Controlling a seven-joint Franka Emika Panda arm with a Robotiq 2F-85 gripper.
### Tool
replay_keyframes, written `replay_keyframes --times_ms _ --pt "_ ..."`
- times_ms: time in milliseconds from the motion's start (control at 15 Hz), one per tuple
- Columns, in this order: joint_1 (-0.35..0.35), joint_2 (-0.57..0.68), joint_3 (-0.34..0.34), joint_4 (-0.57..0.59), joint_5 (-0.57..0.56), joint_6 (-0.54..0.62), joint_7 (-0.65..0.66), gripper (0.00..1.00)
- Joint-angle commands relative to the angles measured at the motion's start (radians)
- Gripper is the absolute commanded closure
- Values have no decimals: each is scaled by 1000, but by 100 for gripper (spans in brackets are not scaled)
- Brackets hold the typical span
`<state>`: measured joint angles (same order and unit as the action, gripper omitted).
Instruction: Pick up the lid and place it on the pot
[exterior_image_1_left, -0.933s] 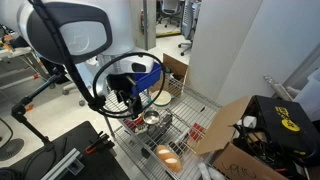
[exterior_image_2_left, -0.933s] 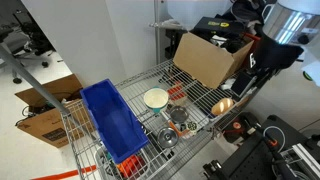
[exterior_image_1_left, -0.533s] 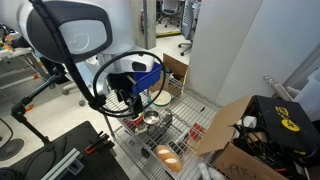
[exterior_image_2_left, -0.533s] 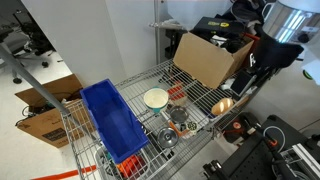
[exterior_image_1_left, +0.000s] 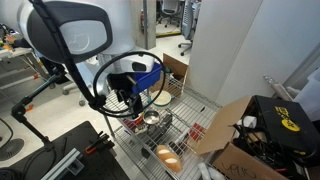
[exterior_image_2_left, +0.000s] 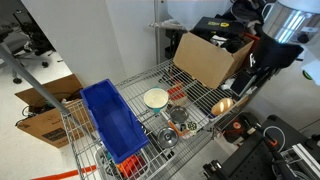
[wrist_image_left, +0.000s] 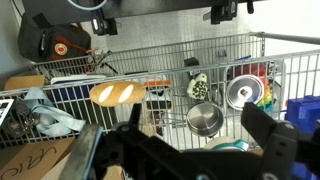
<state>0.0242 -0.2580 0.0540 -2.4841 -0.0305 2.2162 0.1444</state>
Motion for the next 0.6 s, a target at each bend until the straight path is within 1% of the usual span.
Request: replay_keyframes --times_ms 0,267,333,467,533 --pt "0 88 10 61 -4 9 21 0" --pt "23 241 14 147 29 57 0 0" --pt "34 292 15 173 68 82 -18 0" --pt "49 394 25 225 92 113 -14 0" --pt "58 447 33 243 122 148 -27 0"
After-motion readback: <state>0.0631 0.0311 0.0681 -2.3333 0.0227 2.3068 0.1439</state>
